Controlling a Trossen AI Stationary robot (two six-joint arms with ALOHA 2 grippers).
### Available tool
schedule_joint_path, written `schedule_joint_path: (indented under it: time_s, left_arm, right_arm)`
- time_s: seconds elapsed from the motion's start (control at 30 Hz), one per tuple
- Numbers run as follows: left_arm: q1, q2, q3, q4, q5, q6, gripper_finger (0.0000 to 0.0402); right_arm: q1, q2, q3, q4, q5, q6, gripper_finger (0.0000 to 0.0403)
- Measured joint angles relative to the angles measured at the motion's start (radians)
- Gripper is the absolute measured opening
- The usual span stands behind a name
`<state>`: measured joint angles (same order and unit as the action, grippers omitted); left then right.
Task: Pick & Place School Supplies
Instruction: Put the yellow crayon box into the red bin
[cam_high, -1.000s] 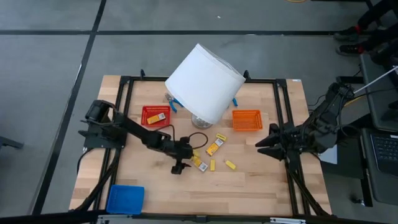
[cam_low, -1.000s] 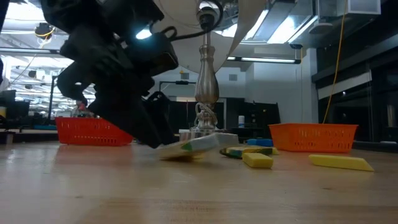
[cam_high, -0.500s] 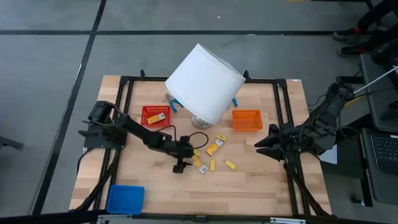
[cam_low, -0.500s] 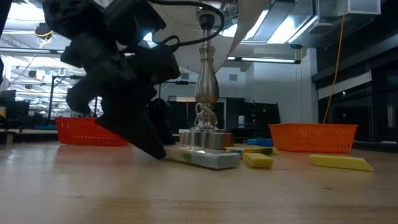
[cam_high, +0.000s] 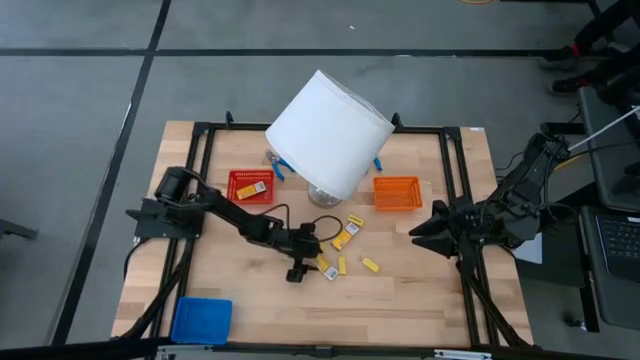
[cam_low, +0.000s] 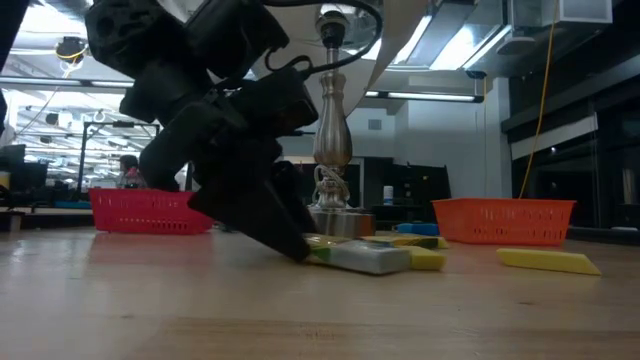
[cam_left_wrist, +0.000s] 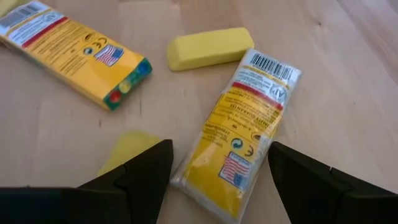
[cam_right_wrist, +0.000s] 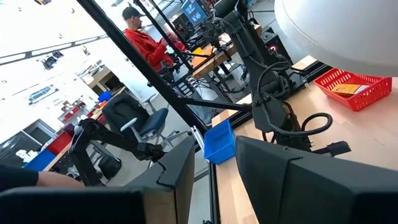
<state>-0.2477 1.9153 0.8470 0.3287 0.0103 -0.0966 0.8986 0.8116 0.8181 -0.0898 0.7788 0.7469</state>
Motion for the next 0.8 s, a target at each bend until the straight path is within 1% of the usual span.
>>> schedule_joint_path:
  time_s: [0.1, 0.2, 0.4, 0.53, 0.67, 0.8]
  left_arm:
    - [-0.012, 0.002, 0.008, -0.005, -0.004, -0.004, 0.0261]
    - [-0.027, 0.0, 0.009, -0.018, -0.008, -0.06, 0.0251]
    - [-0.053, -0.011, 0.01, -0.037, -0.005, -0.316, 0.0203]
    - [-0.075, -0.027, 0.008, -0.06, 0.001, -0.453, 0.0165]
    - [-0.115, -0.056, 0.01, -0.16, -0.009, -0.552, 0.0137]
    - [-0.18, -0.084, 0.009, -0.256, -0.08, -0.621, 0.0123]
  right_arm:
    - [0.0, 0.001, 0.0, 0.0, 0.0, 0.005, 0.0121]
    - [0.0, 0.001, 0.0, 0.001, 0.0, 0.005, 0.0121]
    - [0.0, 0.002, 0.0, 0.01, 0.0, 0.005, 0.0121]
    - [0.0, 0.006, 0.0, 0.021, 0.0, 0.005, 0.0121]
    - [0.0, 0.015, 0.0, 0.038, 0.0, 0.0, 0.0121]
    - [0.0, 0.03, 0.0, 0.039, 0.0, -0.003, 0.0121]
